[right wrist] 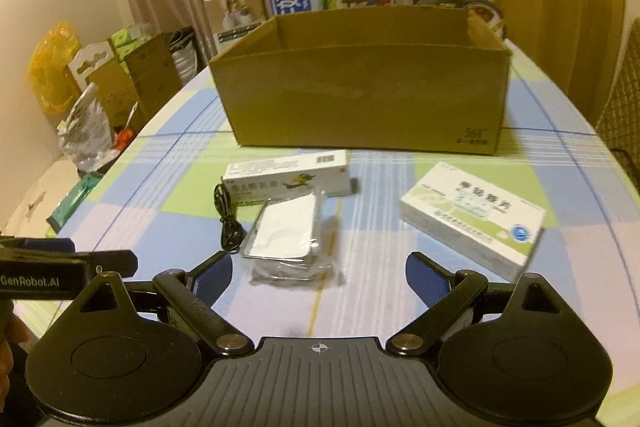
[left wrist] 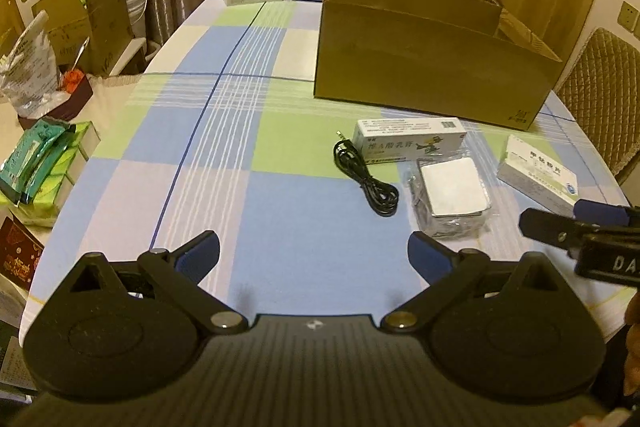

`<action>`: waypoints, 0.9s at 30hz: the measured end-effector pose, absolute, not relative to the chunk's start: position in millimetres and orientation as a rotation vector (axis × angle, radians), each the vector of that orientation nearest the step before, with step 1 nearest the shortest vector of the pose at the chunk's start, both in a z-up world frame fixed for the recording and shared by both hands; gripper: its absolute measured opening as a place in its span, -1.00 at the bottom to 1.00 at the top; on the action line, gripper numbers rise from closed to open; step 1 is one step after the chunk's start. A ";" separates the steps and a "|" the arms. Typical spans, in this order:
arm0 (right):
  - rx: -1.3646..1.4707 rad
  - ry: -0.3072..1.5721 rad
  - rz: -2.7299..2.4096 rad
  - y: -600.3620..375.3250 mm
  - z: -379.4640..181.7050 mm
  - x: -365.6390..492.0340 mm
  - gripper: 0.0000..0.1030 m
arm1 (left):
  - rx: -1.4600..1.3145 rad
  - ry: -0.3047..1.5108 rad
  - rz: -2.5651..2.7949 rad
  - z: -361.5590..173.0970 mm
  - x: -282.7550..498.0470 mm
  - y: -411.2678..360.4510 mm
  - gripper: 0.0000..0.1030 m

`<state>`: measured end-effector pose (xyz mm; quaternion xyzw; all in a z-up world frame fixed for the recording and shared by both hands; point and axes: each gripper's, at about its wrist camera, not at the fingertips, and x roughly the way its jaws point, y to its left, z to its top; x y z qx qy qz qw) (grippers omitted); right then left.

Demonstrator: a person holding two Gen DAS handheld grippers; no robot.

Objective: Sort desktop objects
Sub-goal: 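Withdraw both tools from the box back over the table, then close the right tool on the plastic-wrapped white square packet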

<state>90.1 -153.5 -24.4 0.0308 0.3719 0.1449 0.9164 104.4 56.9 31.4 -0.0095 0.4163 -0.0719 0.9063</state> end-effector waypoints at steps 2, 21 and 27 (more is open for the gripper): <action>0.054 0.770 0.307 -147.6 -29.2 94.5 0.77 | -0.028 0.862 -0.140 29.8 107.8 60.1 0.90; -0.047 0.804 0.314 -105.5 -67.1 137.3 0.57 | -0.057 0.888 -0.093 11.2 146.5 71.1 0.90; -0.057 0.808 0.319 -109.3 -67.9 139.1 0.19 | -0.061 0.900 -0.101 4.7 150.4 67.9 0.90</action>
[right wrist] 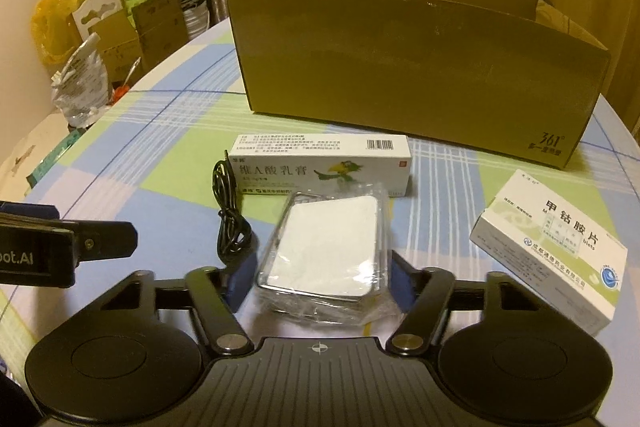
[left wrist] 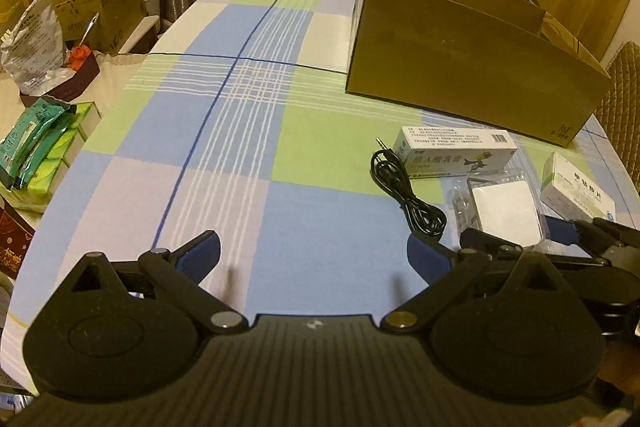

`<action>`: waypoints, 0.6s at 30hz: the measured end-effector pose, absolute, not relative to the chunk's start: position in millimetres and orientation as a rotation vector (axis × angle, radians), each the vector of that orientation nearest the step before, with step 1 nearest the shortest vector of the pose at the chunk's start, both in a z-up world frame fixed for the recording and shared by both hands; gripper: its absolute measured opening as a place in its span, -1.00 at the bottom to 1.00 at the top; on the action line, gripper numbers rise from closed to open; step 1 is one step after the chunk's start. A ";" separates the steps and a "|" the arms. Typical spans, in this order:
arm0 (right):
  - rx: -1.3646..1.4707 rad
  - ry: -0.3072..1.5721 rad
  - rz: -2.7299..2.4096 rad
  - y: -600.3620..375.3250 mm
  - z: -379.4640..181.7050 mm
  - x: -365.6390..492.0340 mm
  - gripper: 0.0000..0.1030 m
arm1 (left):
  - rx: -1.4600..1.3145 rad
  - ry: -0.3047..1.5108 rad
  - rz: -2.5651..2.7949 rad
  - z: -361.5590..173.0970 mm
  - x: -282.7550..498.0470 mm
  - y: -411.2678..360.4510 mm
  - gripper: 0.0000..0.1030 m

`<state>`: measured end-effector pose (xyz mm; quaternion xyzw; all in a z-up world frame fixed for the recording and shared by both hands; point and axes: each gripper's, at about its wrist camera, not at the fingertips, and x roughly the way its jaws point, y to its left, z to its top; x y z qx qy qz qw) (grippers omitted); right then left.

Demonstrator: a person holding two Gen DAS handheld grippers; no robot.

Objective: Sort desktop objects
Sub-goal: 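Close the right tool on the plastic-wrapped white square packet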

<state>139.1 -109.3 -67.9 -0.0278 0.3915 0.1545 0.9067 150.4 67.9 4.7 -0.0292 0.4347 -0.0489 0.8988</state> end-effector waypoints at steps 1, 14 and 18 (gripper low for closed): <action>-0.054 0.809 0.315 -111.9 -67.6 139.0 0.17 | -0.060 0.899 -0.104 4.4 150.6 67.1 0.90; 0.009 0.808 0.243 -166.6 -61.2 123.5 0.12 | -0.071 0.878 -0.203 -1.1 165.5 34.6 0.70; 0.015 0.804 0.226 -174.9 -60.8 120.0 0.12 | -0.083 0.880 -0.245 -6.8 176.2 18.0 0.41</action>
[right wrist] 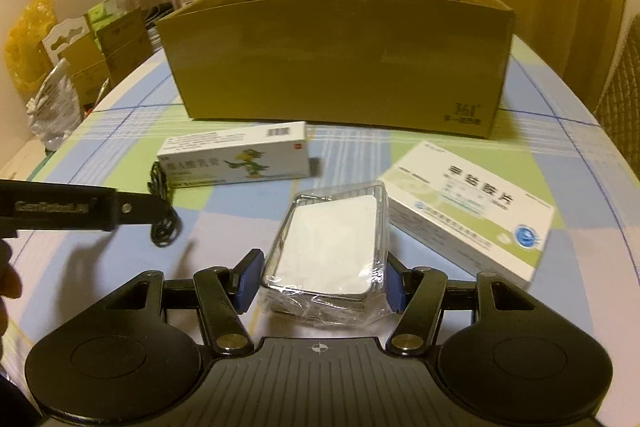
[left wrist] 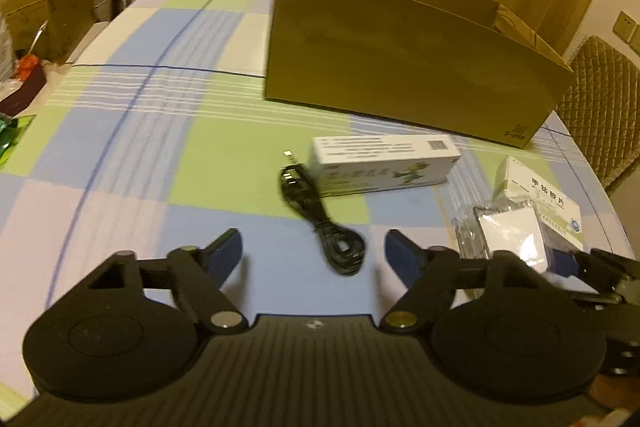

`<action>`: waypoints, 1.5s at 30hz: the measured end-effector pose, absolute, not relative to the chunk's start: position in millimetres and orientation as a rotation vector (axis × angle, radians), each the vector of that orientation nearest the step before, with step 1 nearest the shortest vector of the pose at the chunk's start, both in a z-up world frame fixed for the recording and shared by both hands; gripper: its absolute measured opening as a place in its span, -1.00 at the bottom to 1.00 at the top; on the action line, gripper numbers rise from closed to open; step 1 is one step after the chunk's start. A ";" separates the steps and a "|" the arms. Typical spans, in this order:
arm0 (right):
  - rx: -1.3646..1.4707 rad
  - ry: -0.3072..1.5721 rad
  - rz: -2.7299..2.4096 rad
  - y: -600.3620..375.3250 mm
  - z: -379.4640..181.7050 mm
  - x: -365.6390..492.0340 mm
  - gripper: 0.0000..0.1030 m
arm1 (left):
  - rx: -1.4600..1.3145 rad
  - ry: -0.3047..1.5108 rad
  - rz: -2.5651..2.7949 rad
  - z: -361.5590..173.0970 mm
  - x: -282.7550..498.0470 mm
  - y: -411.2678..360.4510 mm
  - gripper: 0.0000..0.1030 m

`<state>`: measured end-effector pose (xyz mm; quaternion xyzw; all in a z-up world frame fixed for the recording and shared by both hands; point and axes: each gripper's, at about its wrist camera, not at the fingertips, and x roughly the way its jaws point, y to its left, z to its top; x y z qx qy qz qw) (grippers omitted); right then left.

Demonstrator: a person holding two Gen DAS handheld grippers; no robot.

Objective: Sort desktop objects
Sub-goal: 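Close the right tool on the plastic-wrapped white square packet, then move the left tool to the black cable and close on it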

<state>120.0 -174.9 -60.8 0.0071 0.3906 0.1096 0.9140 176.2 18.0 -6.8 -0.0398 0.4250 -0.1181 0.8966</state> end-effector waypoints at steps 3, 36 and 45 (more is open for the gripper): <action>0.025 0.803 0.226 -178.0 -60.4 119.9 0.12 | -0.046 0.867 -0.260 -10.6 179.4 3.8 0.36; 0.046 0.805 0.238 -194.6 -58.3 101.7 0.12 | 0.024 0.915 -0.213 -22.1 163.9 10.7 -0.30; -0.007 0.784 0.245 -188.0 -61.2 101.3 0.45 | 0.070 0.892 -0.175 -23.8 162.8 10.7 -0.80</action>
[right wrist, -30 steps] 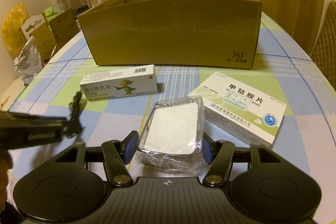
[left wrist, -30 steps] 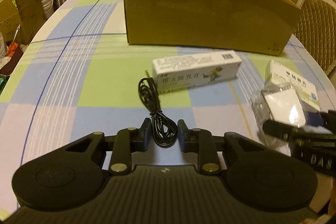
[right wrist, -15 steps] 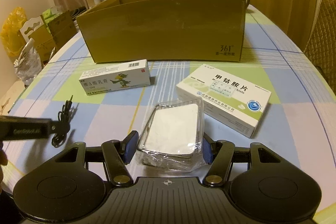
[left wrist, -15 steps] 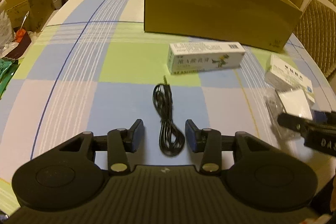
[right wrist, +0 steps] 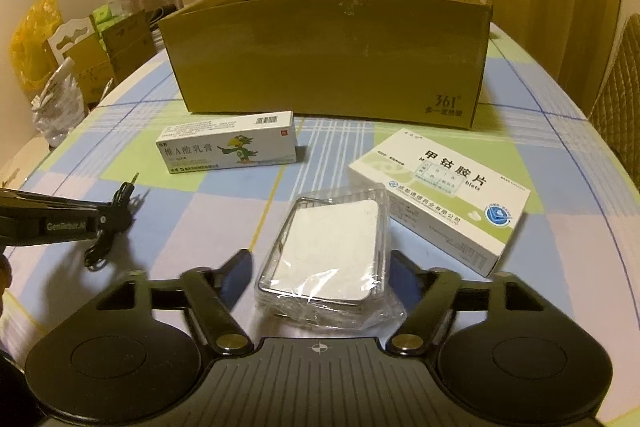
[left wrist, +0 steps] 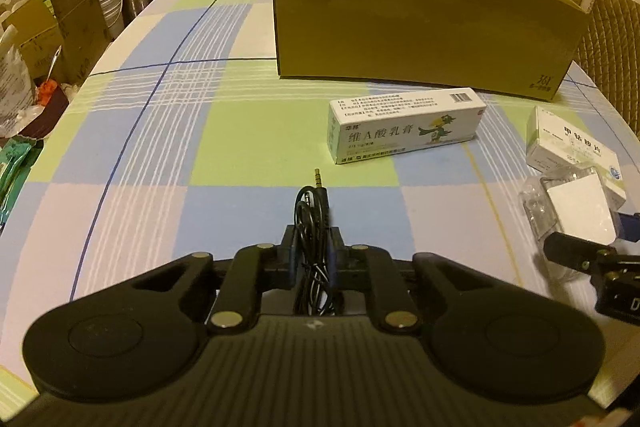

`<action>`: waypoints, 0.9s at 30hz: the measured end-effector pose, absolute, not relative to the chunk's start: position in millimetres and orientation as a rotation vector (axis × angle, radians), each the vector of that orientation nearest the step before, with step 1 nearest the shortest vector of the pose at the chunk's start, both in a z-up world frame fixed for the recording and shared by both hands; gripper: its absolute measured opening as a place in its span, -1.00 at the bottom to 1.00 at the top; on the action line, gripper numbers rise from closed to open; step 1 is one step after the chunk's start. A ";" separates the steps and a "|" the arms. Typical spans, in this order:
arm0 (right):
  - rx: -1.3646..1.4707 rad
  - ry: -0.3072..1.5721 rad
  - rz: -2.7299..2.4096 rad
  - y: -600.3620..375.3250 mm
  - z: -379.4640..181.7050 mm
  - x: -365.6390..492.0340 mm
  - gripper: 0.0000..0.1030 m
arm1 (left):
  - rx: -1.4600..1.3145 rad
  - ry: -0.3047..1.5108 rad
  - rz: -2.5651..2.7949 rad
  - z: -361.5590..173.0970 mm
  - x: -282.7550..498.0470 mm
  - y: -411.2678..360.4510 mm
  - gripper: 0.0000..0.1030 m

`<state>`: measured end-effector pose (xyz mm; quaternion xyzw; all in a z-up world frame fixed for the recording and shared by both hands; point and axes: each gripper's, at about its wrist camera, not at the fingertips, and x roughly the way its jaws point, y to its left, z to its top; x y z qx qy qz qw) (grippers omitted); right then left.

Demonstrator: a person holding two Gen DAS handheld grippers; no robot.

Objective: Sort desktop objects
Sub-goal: 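Move the left tool to the black cable and close on it, then lift the cable with the left tool while the right tool lifts the packet toward the box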

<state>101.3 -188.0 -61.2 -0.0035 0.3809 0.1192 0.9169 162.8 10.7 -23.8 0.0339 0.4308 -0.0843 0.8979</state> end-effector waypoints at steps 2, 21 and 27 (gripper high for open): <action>-0.023 0.783 0.239 -185.9 -62.3 102.2 0.47 | 0.054 0.899 -0.181 -23.0 160.8 11.6 -0.80; -0.020 0.788 0.169 -190.3 -51.9 100.4 0.11 | 0.037 0.905 -0.229 -15.5 142.7 1.1 -0.81; -0.012 0.762 0.169 -194.0 -37.2 91.6 0.11 | 0.040 0.889 -0.246 -6.2 136.5 -5.4 -0.81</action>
